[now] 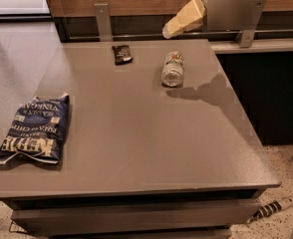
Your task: Place 7up can upright
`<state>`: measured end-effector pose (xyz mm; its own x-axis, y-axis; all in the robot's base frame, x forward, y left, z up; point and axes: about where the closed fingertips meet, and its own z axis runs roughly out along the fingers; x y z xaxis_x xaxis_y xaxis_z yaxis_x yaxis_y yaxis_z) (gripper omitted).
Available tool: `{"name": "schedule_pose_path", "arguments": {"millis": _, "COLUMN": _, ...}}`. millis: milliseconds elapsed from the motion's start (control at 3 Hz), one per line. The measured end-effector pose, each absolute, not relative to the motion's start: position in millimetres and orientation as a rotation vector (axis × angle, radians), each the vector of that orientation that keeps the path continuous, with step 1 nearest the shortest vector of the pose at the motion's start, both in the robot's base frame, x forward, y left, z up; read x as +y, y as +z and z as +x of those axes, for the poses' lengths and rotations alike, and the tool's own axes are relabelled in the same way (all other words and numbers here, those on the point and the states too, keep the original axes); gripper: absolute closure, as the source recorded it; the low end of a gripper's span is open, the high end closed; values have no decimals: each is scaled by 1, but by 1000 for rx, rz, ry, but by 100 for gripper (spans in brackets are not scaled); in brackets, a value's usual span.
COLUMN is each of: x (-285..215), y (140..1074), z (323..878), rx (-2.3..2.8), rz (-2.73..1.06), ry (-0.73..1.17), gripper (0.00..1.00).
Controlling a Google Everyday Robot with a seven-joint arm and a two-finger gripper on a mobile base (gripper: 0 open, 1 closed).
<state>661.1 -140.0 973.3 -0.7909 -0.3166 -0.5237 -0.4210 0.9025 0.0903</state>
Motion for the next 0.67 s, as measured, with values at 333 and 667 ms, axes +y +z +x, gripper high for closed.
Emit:
{"name": "schedule_pose_path", "arguments": {"millis": 333, "x": -134, "y": 970, "z": 668, "rx": 2587, "rz": -533, "ry": 246, "gripper": 0}}
{"name": "schedule_pose_path", "arguments": {"millis": 667, "x": -132, "y": 953, "z": 684, "rx": 2694, "rz": -464, "ry": 119, "gripper": 0}}
